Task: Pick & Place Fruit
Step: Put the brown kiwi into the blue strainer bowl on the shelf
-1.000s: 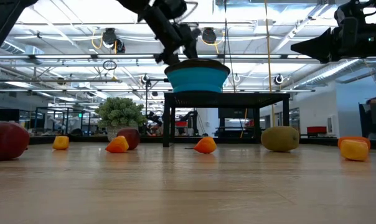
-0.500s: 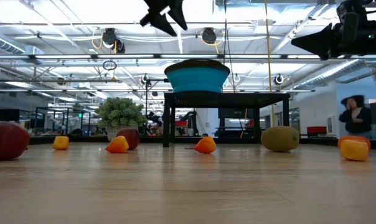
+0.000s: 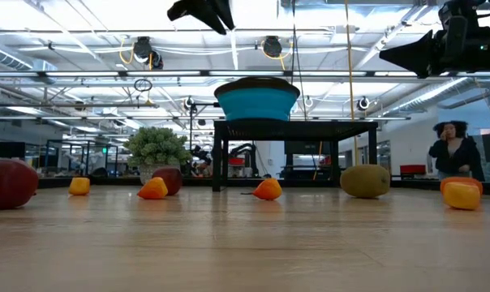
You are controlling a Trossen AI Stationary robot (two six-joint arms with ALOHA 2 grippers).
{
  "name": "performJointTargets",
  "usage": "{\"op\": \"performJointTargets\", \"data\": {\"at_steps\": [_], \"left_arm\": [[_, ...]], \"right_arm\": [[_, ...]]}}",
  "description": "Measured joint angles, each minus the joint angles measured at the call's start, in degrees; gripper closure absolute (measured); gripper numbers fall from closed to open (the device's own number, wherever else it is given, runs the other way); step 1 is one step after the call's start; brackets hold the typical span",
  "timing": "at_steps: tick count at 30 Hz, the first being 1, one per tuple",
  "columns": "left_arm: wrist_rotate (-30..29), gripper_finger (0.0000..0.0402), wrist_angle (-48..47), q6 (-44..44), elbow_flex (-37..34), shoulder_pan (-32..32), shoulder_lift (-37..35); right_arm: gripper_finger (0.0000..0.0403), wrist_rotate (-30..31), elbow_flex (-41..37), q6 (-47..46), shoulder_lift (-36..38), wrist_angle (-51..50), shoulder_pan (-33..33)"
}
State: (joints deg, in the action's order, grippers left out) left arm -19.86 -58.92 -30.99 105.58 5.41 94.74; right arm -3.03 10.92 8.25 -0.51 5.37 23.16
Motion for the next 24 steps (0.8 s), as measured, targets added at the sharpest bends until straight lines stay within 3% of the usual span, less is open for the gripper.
{"op": "performJointTargets", "data": {"at_steps": [12,24], "left_arm": [[-3.4,0.0395,-5.4,-18.8,0.0,-11.9,0.0],[-3.6,0.0397,-23.5,-49.5,0.0,-23.7,2.0]], "right_arm": [[0.0403,0.0,0.0,-0.1,0.0,0.0,0.0],[0.0403,-0.1,0.0,-0.1,0.0,0.0,0.0]]}}
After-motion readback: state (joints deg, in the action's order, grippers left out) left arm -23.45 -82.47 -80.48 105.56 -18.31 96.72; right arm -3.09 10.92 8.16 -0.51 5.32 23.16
